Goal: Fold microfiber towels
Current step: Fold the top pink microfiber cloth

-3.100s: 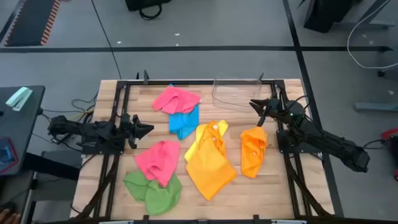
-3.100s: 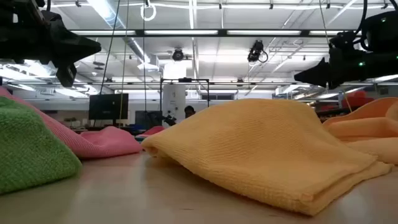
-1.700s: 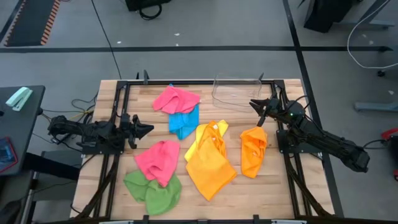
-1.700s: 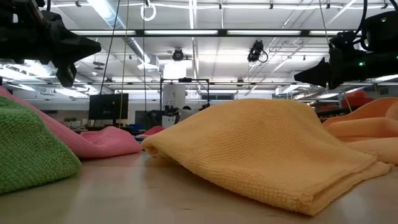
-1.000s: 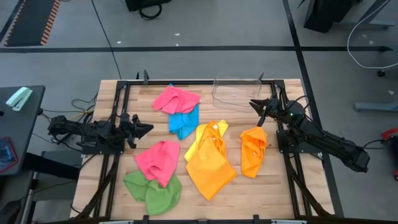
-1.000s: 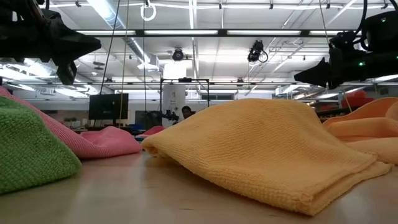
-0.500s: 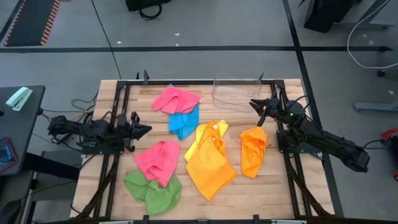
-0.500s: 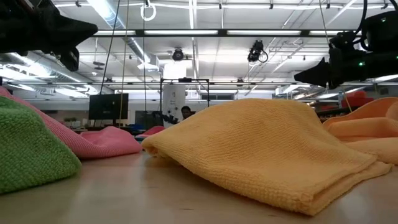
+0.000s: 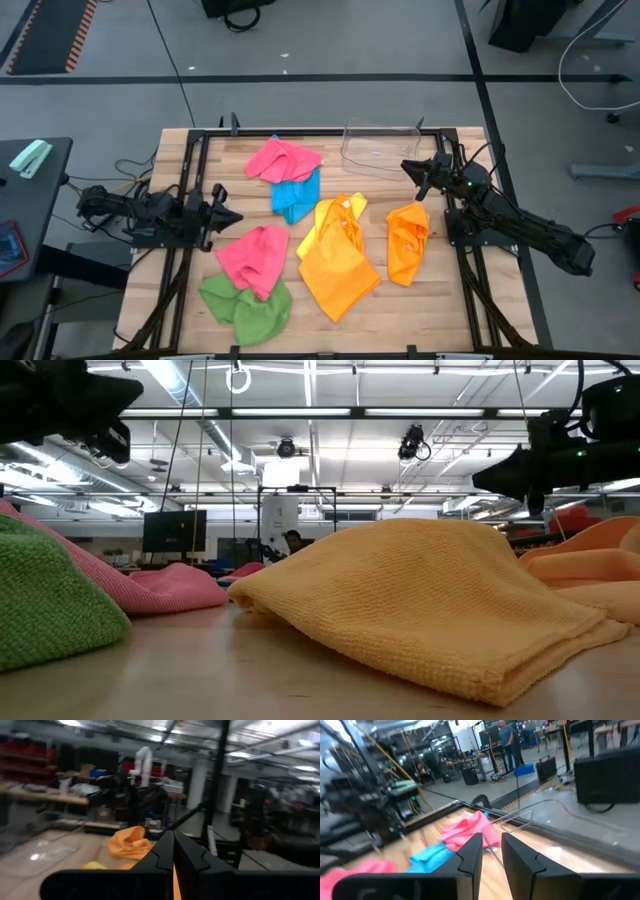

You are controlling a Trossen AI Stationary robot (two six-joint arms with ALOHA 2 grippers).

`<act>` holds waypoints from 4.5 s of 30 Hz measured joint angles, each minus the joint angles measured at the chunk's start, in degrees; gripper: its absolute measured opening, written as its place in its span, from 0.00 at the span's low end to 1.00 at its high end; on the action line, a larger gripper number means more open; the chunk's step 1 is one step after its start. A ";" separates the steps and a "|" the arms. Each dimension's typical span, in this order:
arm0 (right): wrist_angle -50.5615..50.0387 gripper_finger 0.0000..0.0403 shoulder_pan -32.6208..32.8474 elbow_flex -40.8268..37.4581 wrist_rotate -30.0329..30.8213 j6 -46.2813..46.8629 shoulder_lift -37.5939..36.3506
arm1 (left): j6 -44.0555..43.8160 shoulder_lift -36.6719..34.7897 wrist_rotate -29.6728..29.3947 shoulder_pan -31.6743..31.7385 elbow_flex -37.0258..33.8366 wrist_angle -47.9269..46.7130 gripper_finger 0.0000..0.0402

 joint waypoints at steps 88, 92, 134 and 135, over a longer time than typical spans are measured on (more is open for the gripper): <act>14.20 0.20 30.77 0.07 1.78 -10.06 15.66 | 14.25 91.98 -14.35 39.82 49.96 -49.82 0.39; 13.93 0.20 30.77 0.07 1.78 -10.06 15.70 | 15.76 95.59 -14.40 41.72 50.89 -49.98 0.37; 10.12 0.20 30.77 0.07 1.72 -9.70 15.74 | 8.20 97.86 -0.08 37.17 61.31 -79.45 0.01; 9.88 0.20 30.77 0.07 1.72 -9.78 15.75 | 7.45 97.86 0.24 36.16 62.36 -81.18 0.01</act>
